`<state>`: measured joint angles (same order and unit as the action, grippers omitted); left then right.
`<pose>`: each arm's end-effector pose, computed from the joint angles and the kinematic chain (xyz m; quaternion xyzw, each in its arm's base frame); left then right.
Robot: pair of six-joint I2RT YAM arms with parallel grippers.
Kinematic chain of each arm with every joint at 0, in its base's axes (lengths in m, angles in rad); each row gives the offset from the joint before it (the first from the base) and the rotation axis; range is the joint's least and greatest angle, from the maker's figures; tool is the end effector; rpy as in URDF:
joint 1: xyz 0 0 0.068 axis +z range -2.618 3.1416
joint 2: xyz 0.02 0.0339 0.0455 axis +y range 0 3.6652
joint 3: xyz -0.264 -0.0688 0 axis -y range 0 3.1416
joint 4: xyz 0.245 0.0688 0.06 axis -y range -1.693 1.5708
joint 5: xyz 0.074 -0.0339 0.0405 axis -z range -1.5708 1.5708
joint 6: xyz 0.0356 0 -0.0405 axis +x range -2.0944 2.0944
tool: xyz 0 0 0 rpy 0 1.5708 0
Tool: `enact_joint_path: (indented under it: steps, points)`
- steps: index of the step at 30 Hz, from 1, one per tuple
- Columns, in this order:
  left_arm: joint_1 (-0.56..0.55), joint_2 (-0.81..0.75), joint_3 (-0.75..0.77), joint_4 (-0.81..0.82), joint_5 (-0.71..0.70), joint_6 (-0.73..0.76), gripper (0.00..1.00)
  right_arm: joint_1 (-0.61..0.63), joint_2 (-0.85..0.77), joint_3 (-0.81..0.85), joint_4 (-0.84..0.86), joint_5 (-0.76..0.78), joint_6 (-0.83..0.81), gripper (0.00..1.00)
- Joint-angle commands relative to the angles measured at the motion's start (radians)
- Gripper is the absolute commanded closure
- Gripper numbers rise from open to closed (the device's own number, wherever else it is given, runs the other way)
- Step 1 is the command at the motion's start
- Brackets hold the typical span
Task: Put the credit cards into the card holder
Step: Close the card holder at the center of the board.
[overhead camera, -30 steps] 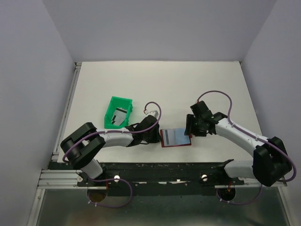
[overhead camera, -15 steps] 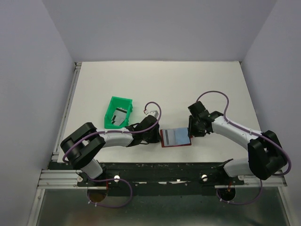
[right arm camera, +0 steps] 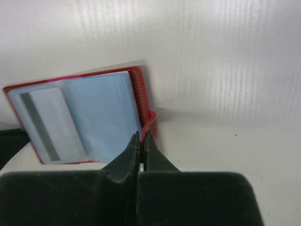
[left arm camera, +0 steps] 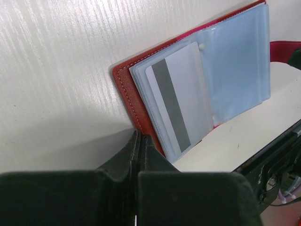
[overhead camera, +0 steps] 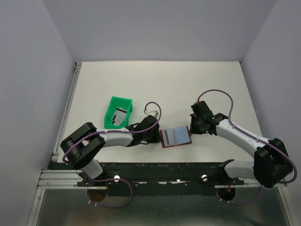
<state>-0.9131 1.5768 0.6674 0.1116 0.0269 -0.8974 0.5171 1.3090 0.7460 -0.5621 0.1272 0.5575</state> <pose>0.1801 -0.2348 0.1426 0.0123 0.9261 -0.3042 0.2229 0.2091 0.1137 0.1898 0.0337 0.9728 0.0596 0.2212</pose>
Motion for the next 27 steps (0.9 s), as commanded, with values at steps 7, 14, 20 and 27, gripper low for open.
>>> enact_joint_path:
  steps: [7,14,20,27]
  points:
    - [-0.006,0.025,-0.028,-0.067,0.008,0.018,1.00,0.009,-0.156,-0.069,0.349,-0.597,-0.036,1.00]
    - [-0.006,0.019,-0.041,-0.067,-0.001,0.009,1.00,0.070,0.008,-0.117,0.622,-0.822,0.051,1.00]
    - [-0.006,-0.015,-0.083,-0.058,-0.016,-0.012,1.00,0.093,0.159,-0.160,0.858,-0.928,0.145,1.00]
    - [-0.006,-0.060,-0.138,-0.059,-0.018,-0.047,1.00,0.120,0.202,-0.166,0.950,-0.942,0.187,0.63]
